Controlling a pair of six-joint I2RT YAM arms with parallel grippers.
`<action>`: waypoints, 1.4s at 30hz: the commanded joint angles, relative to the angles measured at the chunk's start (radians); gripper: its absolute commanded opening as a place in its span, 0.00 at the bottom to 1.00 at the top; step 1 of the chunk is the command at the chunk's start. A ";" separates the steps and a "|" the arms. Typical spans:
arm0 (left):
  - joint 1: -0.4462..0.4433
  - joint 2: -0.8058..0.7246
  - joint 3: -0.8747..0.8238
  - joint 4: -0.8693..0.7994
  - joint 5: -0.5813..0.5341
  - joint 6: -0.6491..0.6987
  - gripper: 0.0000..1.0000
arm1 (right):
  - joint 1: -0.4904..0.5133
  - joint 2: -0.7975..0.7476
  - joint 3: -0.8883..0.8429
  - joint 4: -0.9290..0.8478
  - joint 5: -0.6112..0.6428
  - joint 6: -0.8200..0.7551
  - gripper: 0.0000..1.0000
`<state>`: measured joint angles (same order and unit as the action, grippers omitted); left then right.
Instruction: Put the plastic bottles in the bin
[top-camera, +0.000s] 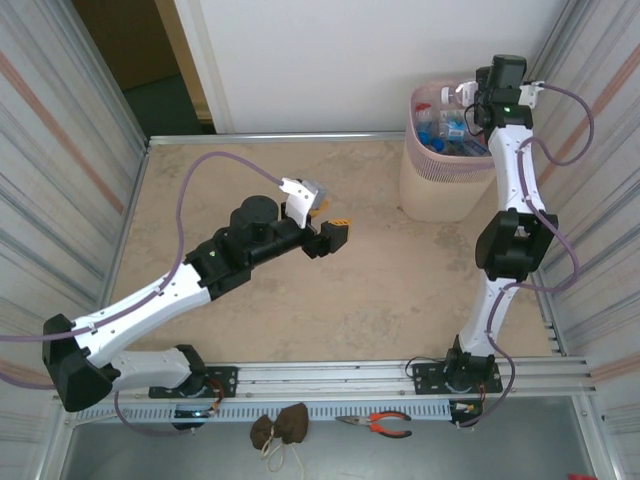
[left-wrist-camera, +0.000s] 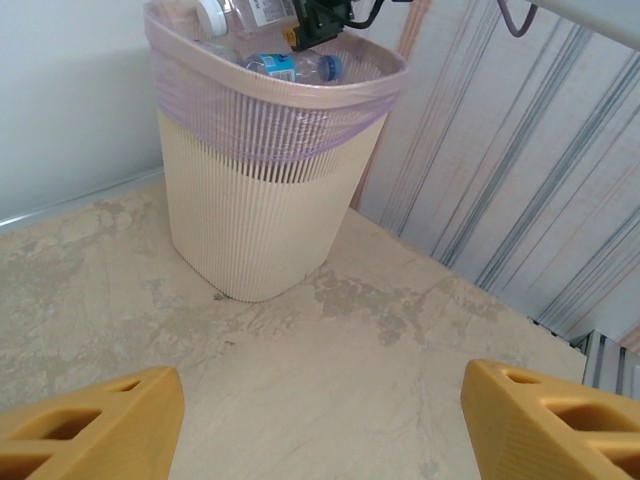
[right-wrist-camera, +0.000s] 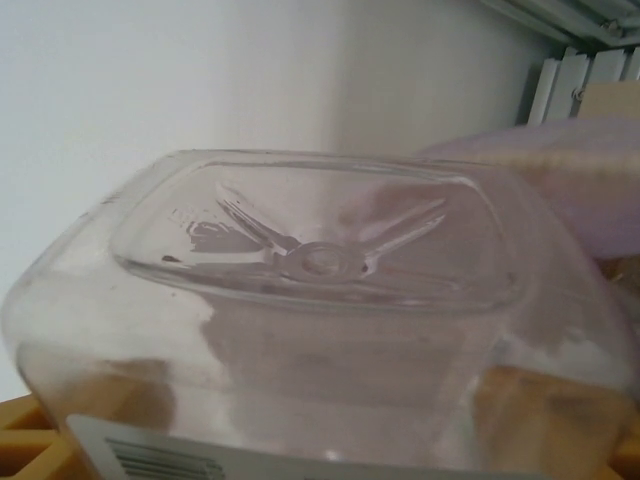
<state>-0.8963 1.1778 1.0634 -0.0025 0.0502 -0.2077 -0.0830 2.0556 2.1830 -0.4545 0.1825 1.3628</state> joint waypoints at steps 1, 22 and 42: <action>0.007 -0.022 -0.009 0.018 -0.018 -0.013 0.74 | 0.009 0.004 0.029 -0.043 0.000 0.026 0.79; 0.008 -0.040 -0.019 0.012 -0.049 -0.010 0.74 | -0.005 -0.181 -0.016 -0.150 0.036 -0.158 0.92; 0.042 -0.006 -0.006 0.007 -0.030 -0.018 0.75 | -0.138 0.060 0.117 0.255 -0.523 -0.472 0.79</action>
<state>-0.8616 1.1725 1.0481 -0.0029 0.0143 -0.2146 -0.2253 2.0689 2.2326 -0.2615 -0.2131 0.9268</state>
